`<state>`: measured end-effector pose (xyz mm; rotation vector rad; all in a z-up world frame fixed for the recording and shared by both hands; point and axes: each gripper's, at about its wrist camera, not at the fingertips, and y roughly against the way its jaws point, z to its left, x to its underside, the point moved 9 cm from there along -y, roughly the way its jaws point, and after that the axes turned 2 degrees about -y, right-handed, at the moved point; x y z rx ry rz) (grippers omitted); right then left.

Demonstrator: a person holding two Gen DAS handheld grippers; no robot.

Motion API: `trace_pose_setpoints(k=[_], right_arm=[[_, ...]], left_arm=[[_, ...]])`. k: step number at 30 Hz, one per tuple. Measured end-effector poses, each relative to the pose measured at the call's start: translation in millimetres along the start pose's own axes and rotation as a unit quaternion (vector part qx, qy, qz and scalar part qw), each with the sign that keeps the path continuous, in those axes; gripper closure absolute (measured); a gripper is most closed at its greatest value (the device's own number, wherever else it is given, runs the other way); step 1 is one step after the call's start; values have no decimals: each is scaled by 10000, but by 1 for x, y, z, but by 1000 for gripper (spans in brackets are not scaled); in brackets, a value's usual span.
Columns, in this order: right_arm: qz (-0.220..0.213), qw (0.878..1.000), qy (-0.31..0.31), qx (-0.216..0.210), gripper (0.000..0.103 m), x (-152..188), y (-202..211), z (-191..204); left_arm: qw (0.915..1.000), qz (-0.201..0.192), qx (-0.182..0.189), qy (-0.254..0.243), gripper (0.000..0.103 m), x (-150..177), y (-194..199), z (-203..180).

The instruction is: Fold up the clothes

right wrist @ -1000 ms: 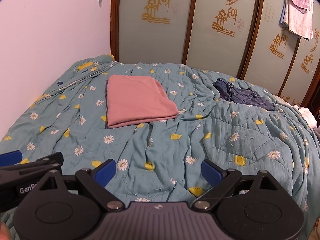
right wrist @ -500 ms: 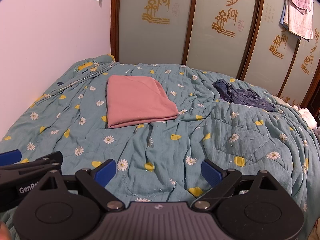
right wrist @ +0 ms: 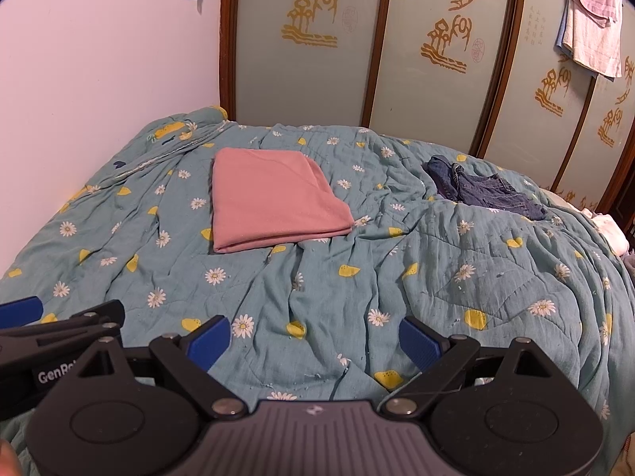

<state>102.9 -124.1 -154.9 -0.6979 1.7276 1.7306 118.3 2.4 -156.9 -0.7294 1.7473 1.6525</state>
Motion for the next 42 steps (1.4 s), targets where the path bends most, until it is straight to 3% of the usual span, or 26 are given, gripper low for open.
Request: trace_pose_setpoints(k=[42], right_arm=[[17, 10000, -15, -18, 11, 1, -1, 0]], left_arm=[[10000, 9, 9, 8, 24, 2, 2, 3]])
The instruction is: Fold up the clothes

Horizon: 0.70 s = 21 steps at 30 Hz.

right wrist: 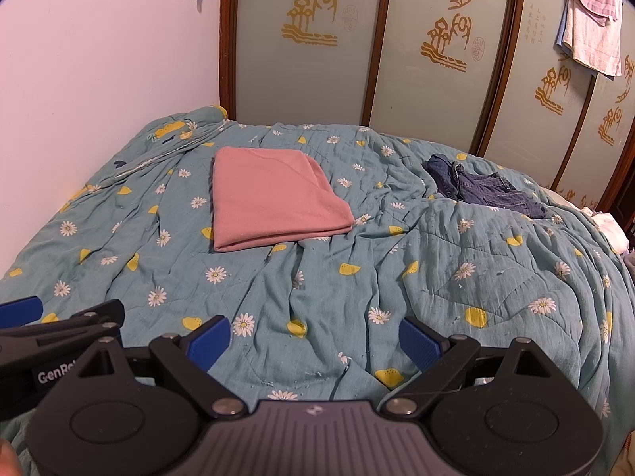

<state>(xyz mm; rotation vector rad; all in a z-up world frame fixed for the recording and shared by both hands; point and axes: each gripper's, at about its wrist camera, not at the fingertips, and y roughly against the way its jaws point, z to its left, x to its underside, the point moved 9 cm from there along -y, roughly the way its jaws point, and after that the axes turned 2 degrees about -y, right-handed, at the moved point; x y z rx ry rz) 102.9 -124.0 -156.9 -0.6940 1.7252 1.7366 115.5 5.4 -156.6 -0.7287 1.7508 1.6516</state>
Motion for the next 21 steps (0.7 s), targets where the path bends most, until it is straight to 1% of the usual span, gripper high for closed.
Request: trace_pose_setpoints(k=[21], right_arm=[[38, 10000, -7, -7, 11, 0, 0, -3]], left_arm=[[10000, -4, -6, -17, 24, -1, -1, 1]])
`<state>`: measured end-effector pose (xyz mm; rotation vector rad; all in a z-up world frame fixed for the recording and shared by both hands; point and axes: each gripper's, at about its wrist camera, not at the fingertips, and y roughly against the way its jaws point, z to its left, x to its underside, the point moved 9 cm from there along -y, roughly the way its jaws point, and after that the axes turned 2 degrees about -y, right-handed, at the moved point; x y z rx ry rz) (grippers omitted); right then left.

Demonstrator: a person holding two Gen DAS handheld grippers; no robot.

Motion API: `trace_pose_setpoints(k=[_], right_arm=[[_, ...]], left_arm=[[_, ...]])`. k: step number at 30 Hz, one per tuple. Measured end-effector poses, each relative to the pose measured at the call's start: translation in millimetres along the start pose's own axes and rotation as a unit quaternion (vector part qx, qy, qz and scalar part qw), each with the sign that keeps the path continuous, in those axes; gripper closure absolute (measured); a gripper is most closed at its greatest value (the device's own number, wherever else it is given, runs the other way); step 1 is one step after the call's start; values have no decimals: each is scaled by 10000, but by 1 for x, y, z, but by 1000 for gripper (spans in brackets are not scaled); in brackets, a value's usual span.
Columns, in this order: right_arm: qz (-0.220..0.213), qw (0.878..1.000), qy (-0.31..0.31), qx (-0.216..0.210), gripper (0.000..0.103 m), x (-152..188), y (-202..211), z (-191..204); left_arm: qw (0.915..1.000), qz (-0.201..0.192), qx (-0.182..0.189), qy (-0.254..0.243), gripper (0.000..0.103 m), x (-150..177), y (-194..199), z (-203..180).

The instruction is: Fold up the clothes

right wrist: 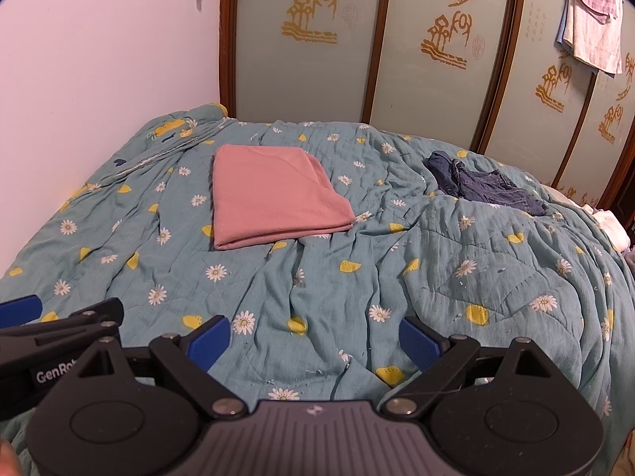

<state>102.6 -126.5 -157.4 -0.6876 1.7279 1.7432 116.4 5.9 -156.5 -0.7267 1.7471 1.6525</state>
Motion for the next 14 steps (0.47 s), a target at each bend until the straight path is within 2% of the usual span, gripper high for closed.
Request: trace_pose_setpoints(k=[14], right_arm=[[16, 10000, 13, 6, 11, 0, 1, 3]], left_arm=[[10000, -45, -22, -6, 24, 0, 0, -1]])
